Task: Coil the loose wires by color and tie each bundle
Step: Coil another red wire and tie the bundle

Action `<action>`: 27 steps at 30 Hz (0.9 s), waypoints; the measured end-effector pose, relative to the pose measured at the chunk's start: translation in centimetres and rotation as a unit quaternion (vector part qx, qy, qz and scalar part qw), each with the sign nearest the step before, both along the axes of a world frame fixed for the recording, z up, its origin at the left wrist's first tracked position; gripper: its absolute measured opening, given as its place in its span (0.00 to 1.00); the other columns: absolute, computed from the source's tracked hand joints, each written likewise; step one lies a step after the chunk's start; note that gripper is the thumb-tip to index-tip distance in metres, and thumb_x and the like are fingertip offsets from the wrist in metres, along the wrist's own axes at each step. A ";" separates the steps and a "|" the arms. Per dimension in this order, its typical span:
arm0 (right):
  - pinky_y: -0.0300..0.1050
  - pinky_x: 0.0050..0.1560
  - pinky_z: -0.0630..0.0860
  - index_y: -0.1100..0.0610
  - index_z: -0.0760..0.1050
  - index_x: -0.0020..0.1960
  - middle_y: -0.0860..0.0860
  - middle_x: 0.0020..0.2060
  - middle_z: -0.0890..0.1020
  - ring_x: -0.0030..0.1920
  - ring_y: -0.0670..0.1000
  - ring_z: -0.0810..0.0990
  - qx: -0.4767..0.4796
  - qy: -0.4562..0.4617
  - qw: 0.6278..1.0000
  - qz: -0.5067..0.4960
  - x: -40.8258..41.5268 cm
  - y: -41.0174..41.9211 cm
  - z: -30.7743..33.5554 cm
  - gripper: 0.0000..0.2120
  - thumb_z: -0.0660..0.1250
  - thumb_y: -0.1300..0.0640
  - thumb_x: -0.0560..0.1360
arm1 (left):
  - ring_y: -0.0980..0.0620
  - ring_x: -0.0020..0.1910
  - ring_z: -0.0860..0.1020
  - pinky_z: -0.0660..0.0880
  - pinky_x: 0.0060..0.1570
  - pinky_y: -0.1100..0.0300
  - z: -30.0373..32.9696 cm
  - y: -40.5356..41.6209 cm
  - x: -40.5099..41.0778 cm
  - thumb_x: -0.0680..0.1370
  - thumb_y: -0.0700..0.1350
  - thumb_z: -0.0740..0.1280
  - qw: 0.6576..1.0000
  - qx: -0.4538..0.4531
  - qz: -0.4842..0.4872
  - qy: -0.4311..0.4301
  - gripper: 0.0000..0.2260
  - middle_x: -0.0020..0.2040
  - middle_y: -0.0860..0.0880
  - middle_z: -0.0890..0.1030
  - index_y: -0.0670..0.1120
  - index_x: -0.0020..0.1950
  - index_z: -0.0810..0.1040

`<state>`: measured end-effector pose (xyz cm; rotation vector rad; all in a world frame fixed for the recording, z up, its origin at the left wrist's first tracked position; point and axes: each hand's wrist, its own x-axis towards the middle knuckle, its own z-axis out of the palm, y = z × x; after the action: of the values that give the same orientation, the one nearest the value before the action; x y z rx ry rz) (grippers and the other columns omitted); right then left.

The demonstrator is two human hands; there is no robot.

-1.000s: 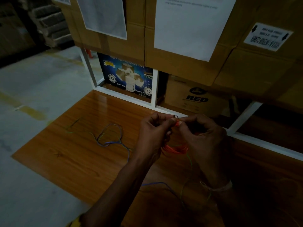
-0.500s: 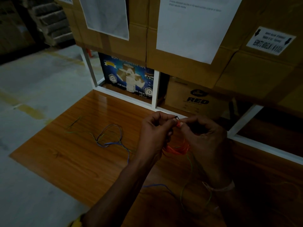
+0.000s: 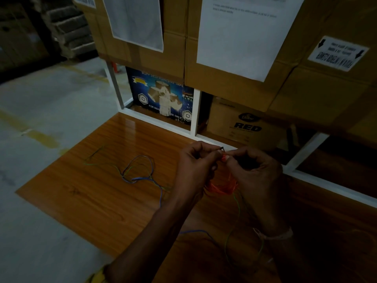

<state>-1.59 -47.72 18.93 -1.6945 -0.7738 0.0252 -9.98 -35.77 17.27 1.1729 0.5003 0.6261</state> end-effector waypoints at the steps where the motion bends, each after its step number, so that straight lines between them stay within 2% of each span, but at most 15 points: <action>1: 0.54 0.47 0.85 0.56 0.85 0.48 0.48 0.44 0.86 0.46 0.47 0.86 -0.001 0.003 1.000 -0.002 0.0 -0.1 0.0 0.04 0.76 0.63 0.74 | 0.57 0.28 0.72 0.68 0.26 0.63 0.0 0.0 0.0 0.81 0.35 0.71 1.000 -0.001 -0.001 0.000 0.07 0.37 0.43 0.79 0.32 0.56 0.81; 7: 0.54 0.48 0.85 0.56 0.85 0.47 0.49 0.43 0.87 0.46 0.48 0.86 0.013 0.019 1.000 -0.012 -0.1 -0.1 -0.1 0.05 0.76 0.63 0.74 | 0.57 0.29 0.72 0.67 0.26 0.64 0.2 -0.3 0.0 0.81 0.36 0.71 1.000 0.007 -0.003 0.003 0.07 0.42 0.39 0.78 0.32 0.56 0.81; 13: 0.49 0.48 0.85 0.55 0.85 0.47 0.46 0.42 0.87 0.46 0.45 0.86 0.021 0.066 0.998 -0.015 0.0 -0.2 -0.2 0.05 0.75 0.64 0.75 | 0.55 0.29 0.73 0.67 0.26 0.62 0.1 -0.6 -0.1 0.80 0.36 0.73 0.999 0.034 0.001 0.001 0.06 0.41 0.43 0.79 0.34 0.55 0.82; 19: 0.60 0.54 0.84 0.57 0.85 0.49 0.51 0.45 0.88 0.50 0.52 0.87 0.062 0.152 0.986 -0.007 0.3 -0.4 -0.6 0.05 0.75 0.64 0.74 | 0.53 0.30 0.73 0.67 0.26 0.61 0.0 -0.7 -0.2 0.80 0.38 0.74 0.998 0.057 -0.003 0.017 0.04 0.42 0.46 0.81 0.39 0.52 0.84; 24: 0.59 0.55 0.84 0.57 0.84 0.50 0.52 0.47 0.88 0.51 0.51 0.87 0.064 0.196 0.979 -0.004 0.8 -0.8 -0.8 0.07 0.77 0.62 0.72 | 0.51 0.30 0.73 0.67 0.27 0.61 0.0 -0.7 -0.2 0.80 0.39 0.74 0.997 0.067 -0.017 0.022 0.02 0.39 0.52 0.82 0.42 0.51 0.85; 27: 0.59 0.54 0.84 0.57 0.84 0.51 0.52 0.47 0.88 0.51 0.50 0.87 0.059 0.209 0.976 -0.007 1.2 -0.9 -0.9 0.11 0.79 0.61 0.70 | 0.52 0.30 0.74 0.68 0.27 0.60 0.0 -0.6 -0.1 0.80 0.40 0.75 0.996 0.078 -0.030 0.028 0.01 0.40 0.52 0.82 0.44 0.50 0.86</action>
<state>-0.36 -48.57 18.04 -1.5124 -0.4379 0.3100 -10.05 -36.41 17.28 1.3516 0.4673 0.5906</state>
